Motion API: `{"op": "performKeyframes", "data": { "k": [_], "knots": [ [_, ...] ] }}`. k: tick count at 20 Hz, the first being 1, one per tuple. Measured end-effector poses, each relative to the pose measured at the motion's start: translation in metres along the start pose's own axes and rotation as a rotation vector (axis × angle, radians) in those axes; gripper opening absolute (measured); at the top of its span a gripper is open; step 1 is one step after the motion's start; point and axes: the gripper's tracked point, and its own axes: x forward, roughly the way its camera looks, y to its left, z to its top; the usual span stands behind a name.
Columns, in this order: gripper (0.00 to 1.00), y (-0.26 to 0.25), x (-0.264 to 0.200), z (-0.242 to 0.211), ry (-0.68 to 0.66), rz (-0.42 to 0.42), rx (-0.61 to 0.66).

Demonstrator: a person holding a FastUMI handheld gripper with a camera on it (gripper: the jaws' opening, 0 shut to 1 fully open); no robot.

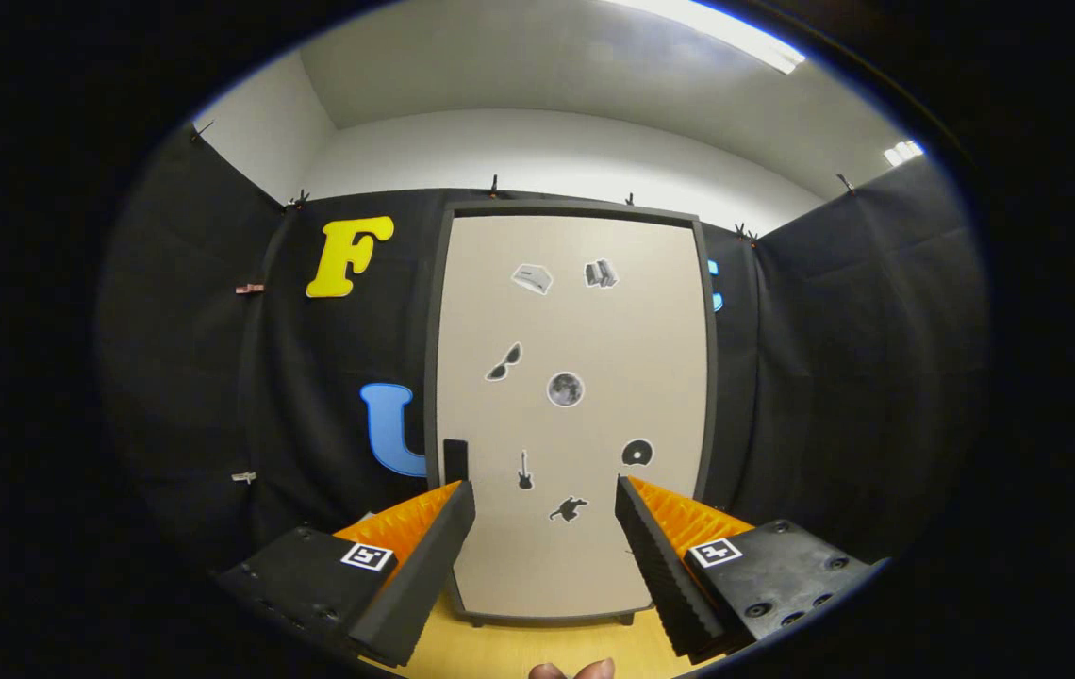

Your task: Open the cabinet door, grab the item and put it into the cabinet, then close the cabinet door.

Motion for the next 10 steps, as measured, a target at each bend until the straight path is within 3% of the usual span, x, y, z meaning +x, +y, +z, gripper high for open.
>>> {"op": "performKeyframes", "data": {
  "k": [5, 10],
  "knots": [
    [0.98, 0.066, 0.047, -0.018, 0.010, 0.075, 0.005],
    [0.98, 0.090, 0.114, -0.044, -0.001, 0.032, -0.058]
  ]
}}
